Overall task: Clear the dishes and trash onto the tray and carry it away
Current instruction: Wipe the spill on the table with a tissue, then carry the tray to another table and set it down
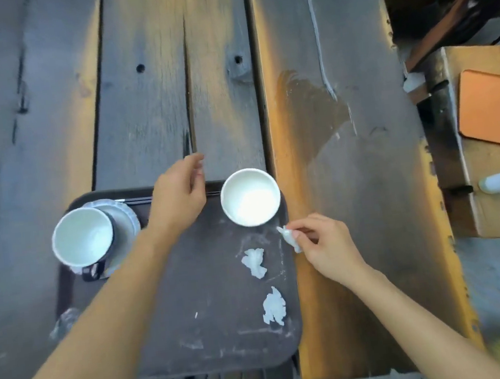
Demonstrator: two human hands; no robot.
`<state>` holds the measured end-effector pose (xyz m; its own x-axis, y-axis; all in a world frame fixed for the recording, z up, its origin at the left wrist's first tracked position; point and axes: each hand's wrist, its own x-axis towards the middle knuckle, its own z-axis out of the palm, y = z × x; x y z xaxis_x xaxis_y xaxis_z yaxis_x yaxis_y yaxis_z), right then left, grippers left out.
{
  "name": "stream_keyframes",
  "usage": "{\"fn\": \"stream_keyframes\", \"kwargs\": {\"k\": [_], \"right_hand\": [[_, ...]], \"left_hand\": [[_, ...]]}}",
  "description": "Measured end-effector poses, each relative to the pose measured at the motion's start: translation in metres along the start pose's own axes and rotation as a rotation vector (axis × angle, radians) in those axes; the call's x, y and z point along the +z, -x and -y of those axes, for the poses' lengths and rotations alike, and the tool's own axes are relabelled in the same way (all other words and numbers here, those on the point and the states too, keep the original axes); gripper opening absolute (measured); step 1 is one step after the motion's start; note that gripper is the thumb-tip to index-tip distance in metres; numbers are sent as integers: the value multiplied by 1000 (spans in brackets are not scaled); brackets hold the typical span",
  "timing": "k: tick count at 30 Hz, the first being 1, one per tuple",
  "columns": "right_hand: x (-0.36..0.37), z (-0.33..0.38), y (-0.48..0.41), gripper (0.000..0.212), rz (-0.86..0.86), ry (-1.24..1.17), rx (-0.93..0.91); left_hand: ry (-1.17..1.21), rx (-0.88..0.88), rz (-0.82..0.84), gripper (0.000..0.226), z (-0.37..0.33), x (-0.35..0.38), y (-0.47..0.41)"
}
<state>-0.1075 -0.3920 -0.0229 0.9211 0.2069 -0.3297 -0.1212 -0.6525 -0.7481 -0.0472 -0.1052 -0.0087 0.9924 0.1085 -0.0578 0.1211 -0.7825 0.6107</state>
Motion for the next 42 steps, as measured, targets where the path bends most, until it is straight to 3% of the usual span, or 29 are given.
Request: {"fn": "stream_keyframes", "kwargs": {"k": [6,13,15,18,21,25,28,33,38,42], "right_hand": [[45,21,15,20,-52,95,55],[67,27,37,17,12,280,95],[64,30,47,16,-50,177,163],[56,29,62,32,-252,68,279],[55,25,73,35,-280,-13,379],[59,23,78,29,-283,-70,434],[62,22,72,23,-314,-44,457],[67,13,65,25,-312,-13,466],[79,5,55,27,-341,22,449],[91,3,49,26,-380,75,370]], "left_hand": [[-41,-146,163,40,37,7,140],[-118,-220,410,49,47,12,203],[-16,-254,373,46,46,0,204],[128,-269,199,37,50,-28,206],[256,-350,-18,27,63,-65,209],[115,-329,-182,34,112,-108,212],[26,-442,-134,47,161,-124,215],[296,-682,-20,45,214,-123,206],[391,-632,10,10,243,-110,194],[340,-561,-44,2,254,-105,192]]}}
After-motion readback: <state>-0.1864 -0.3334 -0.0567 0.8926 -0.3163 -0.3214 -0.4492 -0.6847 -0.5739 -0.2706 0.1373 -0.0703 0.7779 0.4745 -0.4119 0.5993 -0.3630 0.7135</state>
